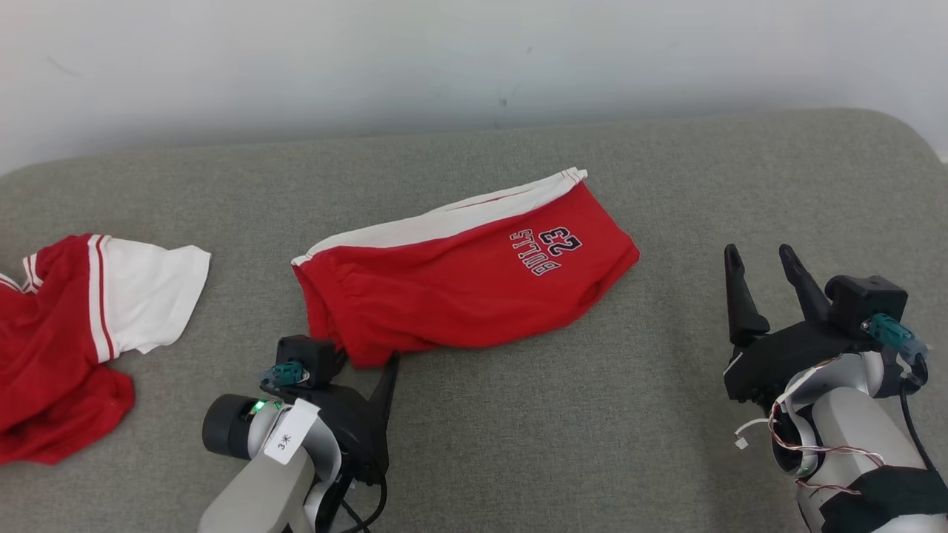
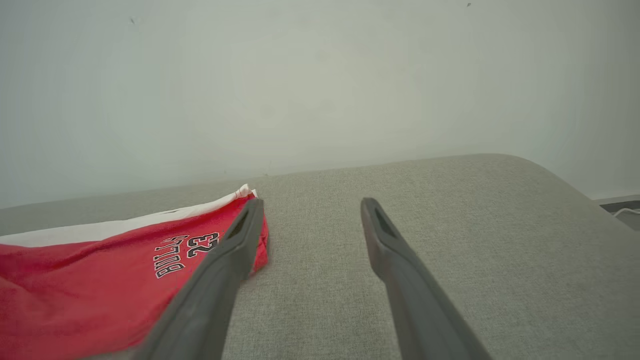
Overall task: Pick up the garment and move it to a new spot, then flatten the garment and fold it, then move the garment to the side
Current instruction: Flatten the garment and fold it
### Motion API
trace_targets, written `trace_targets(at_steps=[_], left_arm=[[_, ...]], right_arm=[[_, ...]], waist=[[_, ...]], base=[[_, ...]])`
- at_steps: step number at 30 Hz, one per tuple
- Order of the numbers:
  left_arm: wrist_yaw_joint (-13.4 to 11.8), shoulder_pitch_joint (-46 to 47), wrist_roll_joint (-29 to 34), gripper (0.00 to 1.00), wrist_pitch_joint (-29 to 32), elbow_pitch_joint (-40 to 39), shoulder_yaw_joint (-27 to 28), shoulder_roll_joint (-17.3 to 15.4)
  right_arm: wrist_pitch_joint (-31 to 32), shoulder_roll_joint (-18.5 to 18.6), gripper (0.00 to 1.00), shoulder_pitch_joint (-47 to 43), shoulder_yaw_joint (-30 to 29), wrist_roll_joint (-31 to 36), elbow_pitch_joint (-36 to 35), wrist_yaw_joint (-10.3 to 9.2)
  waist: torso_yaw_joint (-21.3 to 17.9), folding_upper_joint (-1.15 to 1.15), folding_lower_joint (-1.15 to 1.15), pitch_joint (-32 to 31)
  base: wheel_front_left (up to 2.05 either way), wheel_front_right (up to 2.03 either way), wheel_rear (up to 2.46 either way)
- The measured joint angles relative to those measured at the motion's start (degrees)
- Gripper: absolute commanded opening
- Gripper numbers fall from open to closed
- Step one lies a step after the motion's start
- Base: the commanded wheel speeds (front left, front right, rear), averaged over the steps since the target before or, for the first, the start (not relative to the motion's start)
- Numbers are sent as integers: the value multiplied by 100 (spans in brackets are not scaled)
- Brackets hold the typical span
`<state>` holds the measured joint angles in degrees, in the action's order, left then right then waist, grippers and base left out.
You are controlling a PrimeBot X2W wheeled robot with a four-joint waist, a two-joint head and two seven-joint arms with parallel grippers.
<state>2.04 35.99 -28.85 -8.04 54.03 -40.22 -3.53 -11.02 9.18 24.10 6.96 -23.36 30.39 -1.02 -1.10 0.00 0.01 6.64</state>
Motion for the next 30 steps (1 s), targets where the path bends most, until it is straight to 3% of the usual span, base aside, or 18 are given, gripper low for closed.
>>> trace_targets(at_steps=[5,6,7,8,10,12,20,30], left_arm=[[9,141,-44,100,27,114,8,14],[9,192,-47,93,27,151,18,20],[11,229,-57,93,27,171,22,23],[46,251,-59,66,43,191,20,26],[54,294,-59,40,45,236,13,38],[60,332,-59,0,96,278,-8,55],[153,402,-59,0,101,397,-126,125],[209,481,-62,4,100,415,-249,163]], right_arm=[[53,25,100,7,-40,-2,-19,-12],[76,19,100,28,-22,-2,8,-25],[115,16,100,65,-2,-2,44,-25],[151,16,100,109,2,-2,58,-25],[245,30,100,202,42,-2,108,-14],[492,35,100,367,142,-2,289,58],[1301,44,100,890,302,-44,867,203],[1970,-98,100,1416,215,-261,1556,123]], waist=[[-60,0,0,202],[-61,0,0,231],[-59,0,0,255],[-52,0,0,274],[-21,0,0,302],[43,0,0,330],[250,0,0,383],[521,0,-1,488]], base=[[0,0,0],[0,0,0],[0,0,0],[0,0,0],[0,0,0],[0,0,0],[0,0,0],[0,0,0]])
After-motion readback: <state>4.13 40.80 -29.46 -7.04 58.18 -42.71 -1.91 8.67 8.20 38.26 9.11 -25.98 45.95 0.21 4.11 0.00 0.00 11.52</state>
